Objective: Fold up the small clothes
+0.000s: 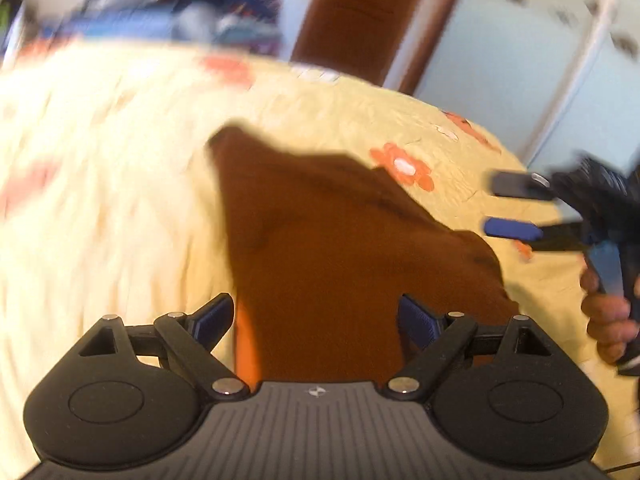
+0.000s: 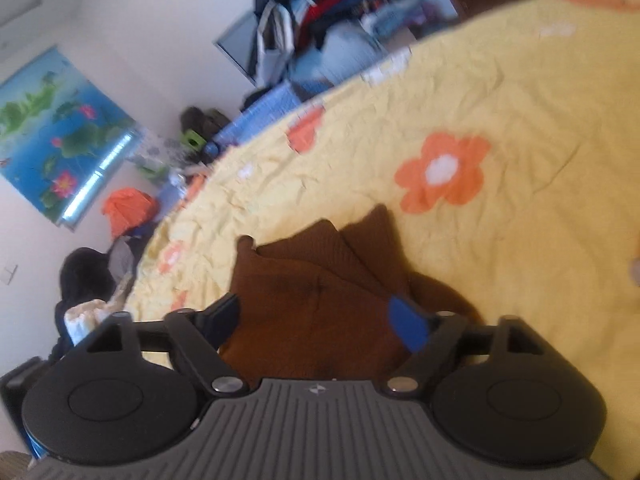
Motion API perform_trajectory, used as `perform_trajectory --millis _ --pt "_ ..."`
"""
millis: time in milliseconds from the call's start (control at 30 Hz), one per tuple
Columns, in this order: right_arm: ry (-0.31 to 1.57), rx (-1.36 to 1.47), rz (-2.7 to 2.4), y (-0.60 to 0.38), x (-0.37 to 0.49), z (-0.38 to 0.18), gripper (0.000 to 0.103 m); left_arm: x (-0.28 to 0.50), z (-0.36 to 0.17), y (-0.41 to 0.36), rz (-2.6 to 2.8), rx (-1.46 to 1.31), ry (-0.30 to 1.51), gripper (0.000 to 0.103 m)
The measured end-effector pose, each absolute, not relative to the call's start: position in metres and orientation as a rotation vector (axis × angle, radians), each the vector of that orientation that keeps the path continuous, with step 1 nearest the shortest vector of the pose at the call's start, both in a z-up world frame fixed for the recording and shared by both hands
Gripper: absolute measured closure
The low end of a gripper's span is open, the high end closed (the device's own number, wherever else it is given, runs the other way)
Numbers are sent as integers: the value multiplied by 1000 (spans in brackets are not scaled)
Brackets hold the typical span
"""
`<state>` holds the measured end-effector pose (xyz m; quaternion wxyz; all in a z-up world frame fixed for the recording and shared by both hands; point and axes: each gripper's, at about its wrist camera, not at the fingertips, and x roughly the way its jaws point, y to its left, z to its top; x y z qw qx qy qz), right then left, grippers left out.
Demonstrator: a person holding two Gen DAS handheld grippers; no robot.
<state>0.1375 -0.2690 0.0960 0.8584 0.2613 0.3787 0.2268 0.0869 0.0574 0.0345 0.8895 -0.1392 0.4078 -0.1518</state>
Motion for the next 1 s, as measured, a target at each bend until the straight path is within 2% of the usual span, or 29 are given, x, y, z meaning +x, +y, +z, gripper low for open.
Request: perform_trajectory --millis 67,100,133,200,233,267,300,433,467,500,533,667,767,833,900,1000 --pt "792 521 468 -279 121 102 17 84 23 69 -328 -395 904 13" --pt "811 492 465 -280 118 100 26 83 20 69 -325 -406 903 13" --pt "839 454 468 -276 117 95 34 78 21 62 -316 -371 888 13" --pt "926 389 491 -259 122 78 76 77 21 46 -306 -288 879 13" --pt "951 352 487 -252 124 69 79 75 21 39 -305 -248 871 13" --pt "930 297 492 -247 127 64 88 74 22 35 -300 -214 866 13" --pt "918 281 506 -249 131 62 92 74 21 34 -299 -196 864 13" --pt "962 370 500 -268 147 63 92 66 20 40 -298 -213 889 13" --pt "958 327 495 -264 142 69 86 65 21 42 -288 -227 894 13" --pt "939 287 472 -260 135 78 67 61 24 43 -281 -237 889 13" --pt "901 262 442 -258 126 90 63 56 27 43 -282 -232 873 13" --pt "728 169 492 -232 79 129 62 46 39 19 -338 -131 770 13" --pt "785 66 564 -202 65 115 63 51 29 -5 -327 -4 784 12" --pt "844 -40 521 -193 66 85 68 53 16 -7 -299 39 796 3" --pt "765 -8 573 -207 61 71 71 56 13 2 -304 -36 822 3" --pt "804 70 558 -217 63 79 72 56 13 9 -308 -76 849 3"
